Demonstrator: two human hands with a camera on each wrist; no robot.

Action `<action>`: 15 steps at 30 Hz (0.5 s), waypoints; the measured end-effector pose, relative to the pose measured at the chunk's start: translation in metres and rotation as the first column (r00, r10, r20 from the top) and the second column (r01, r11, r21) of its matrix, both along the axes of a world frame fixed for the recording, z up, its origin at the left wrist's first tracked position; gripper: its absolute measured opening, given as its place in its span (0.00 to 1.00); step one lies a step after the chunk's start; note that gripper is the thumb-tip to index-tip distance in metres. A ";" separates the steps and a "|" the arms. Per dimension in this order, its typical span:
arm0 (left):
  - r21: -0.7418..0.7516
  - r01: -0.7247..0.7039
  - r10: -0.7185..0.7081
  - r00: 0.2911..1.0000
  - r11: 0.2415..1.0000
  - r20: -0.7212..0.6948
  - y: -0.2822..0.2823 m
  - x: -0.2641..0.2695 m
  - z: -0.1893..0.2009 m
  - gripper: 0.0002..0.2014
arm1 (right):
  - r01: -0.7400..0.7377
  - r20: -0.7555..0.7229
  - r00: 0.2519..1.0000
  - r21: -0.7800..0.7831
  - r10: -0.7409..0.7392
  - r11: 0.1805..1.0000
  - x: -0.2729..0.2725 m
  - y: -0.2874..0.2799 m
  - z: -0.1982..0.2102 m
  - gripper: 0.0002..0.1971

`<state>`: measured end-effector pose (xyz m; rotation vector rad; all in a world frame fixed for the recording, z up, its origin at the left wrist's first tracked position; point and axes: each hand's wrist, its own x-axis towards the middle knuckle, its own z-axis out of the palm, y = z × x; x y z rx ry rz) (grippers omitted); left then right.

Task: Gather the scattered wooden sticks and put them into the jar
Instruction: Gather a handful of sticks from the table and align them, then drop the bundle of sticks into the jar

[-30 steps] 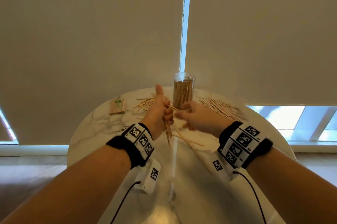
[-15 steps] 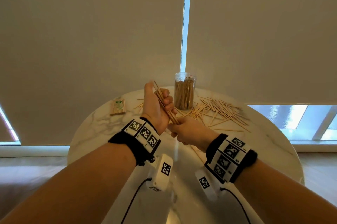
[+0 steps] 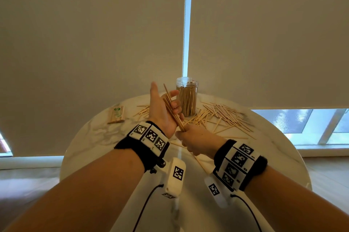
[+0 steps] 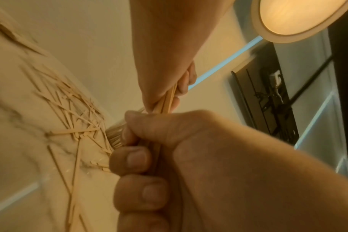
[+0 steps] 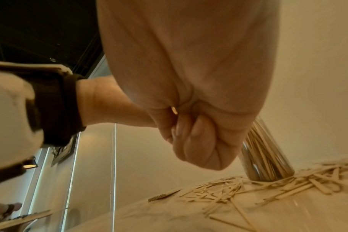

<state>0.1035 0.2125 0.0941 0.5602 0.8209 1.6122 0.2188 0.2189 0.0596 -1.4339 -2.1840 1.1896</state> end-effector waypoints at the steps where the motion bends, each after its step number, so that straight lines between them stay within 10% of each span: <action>1: -0.010 0.003 -0.003 1.000 1.000 -0.008 0.003 -0.001 0.000 0.32 | -0.015 0.016 1.000 0.003 0.015 1.000 0.001 0.001 0.001 0.13; 15: -0.039 -0.062 0.066 0.990 0.997 0.123 0.057 0.004 0.008 0.10 | 0.103 -0.144 0.987 0.176 -0.078 0.979 0.016 0.047 0.001 0.20</action>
